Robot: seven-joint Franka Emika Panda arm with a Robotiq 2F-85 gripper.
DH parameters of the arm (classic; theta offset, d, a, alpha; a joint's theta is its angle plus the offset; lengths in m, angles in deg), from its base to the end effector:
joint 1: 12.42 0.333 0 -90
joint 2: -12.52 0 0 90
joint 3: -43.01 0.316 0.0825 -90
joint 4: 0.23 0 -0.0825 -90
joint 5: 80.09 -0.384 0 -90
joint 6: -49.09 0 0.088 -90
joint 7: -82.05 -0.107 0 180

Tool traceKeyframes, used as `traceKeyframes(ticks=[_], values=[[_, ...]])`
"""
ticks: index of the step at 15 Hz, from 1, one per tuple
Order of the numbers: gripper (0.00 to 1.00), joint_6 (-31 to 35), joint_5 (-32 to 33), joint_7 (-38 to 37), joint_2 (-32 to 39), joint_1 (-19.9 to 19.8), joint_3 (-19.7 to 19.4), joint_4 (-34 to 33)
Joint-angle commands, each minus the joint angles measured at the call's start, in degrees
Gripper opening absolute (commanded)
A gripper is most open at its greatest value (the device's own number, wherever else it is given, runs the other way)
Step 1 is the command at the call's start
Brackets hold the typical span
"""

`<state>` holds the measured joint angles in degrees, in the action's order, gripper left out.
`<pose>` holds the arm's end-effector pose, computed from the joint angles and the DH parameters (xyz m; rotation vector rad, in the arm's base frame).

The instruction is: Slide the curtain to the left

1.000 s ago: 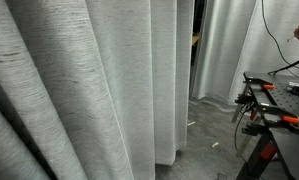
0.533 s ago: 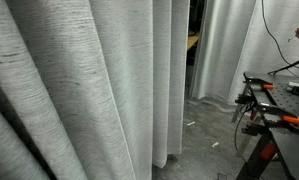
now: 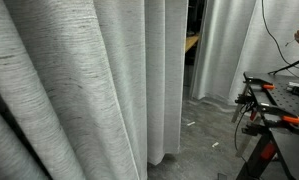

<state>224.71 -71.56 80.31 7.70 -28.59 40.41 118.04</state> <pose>0.5490 -0.1751 0.6047 2.4909 -0.2732 1.4725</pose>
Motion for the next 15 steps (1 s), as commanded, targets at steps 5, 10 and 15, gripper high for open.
traceKeyframes(ticks=[5,10,15], values=[[0.0,2.6,-0.3,-2.4,-6.4,5.2,8.0,8.9],[0.0,6.4,-0.8,-2.2,-10.0,9.6,13.1,14.9],[0.0,9.4,-1.3,-2.7,-12.4,14.5,16.6,18.9]])
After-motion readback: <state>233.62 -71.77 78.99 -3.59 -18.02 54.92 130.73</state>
